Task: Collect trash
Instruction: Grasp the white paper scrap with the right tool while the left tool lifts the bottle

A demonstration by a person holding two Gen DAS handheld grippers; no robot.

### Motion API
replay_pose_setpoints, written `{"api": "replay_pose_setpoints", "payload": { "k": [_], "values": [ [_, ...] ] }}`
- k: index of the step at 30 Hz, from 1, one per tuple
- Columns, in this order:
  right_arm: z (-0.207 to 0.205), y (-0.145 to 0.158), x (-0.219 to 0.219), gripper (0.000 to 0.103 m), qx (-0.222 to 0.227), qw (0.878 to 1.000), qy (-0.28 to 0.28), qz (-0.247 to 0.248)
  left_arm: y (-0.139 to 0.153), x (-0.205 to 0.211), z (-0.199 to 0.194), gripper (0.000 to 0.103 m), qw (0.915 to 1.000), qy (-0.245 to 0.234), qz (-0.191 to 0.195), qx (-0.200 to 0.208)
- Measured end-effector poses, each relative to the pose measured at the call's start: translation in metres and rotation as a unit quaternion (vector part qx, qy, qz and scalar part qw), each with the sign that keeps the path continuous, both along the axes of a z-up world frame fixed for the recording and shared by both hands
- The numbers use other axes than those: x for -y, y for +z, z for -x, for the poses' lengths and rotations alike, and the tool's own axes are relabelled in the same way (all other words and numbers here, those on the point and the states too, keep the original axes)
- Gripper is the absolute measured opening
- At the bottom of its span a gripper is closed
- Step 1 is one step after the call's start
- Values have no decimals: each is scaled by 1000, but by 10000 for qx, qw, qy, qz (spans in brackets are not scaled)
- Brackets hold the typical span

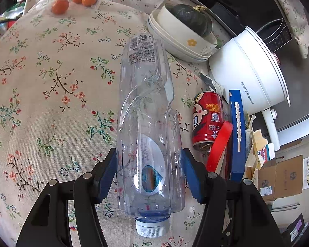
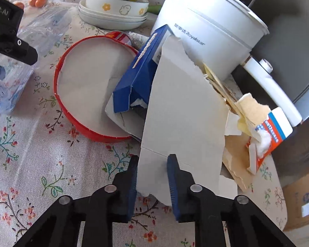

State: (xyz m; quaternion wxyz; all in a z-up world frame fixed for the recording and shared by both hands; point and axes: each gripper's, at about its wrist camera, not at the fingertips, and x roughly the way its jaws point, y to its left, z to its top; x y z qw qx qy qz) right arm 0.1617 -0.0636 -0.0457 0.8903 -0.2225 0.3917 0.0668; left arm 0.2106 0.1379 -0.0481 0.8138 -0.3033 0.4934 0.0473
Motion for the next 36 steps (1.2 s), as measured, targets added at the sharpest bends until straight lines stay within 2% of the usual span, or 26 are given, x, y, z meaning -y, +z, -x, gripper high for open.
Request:
{"api": "replay_pose_setpoints", "payload": {
  "k": [2, 5, 8, 10, 14, 17, 21, 25, 30, 36],
  "values": [
    [6, 9, 4, 13, 77, 9998, -20, -167, 1, 1, -1, 64, 10000, 8, -5, 11],
    [15, 25, 10, 11, 157, 9988, -23, -469, 2, 0, 1, 64, 10000, 8, -21, 40],
    [22, 43, 25, 10, 101, 9928, -95, -1192, 6, -1, 3, 63, 9999, 40, -94, 89],
    [28, 53, 42, 10, -17, 9817, -223, -1891, 8, -3, 5, 62, 9998, 80, -117, 135],
    [39, 68, 77, 9, -186, 9502, -332, -3094, 14, -7, 11, 62, 9995, 137, -130, 270],
    [57, 71, 95, 7, -255, 9293, -350, -3669, 19, -8, 16, 62, 9988, 158, -267, 381],
    [84, 58, 121, 6, -357, 8979, -500, -4358, 26, -6, 26, 62, 9977, 125, -377, 544],
    [101, 57, 143, 6, -290, 8767, -750, -4743, 30, -4, 38, 62, 9972, 88, -391, 632],
    [119, 65, 165, 1, -145, 8585, -954, -5036, 40, 2, 52, 62, 9960, 23, -284, 845],
    [137, 71, 180, 1, -125, 8591, -1007, -5017, 61, 10, 70, 62, 9909, -135, -247, 1314]
  ]
}}
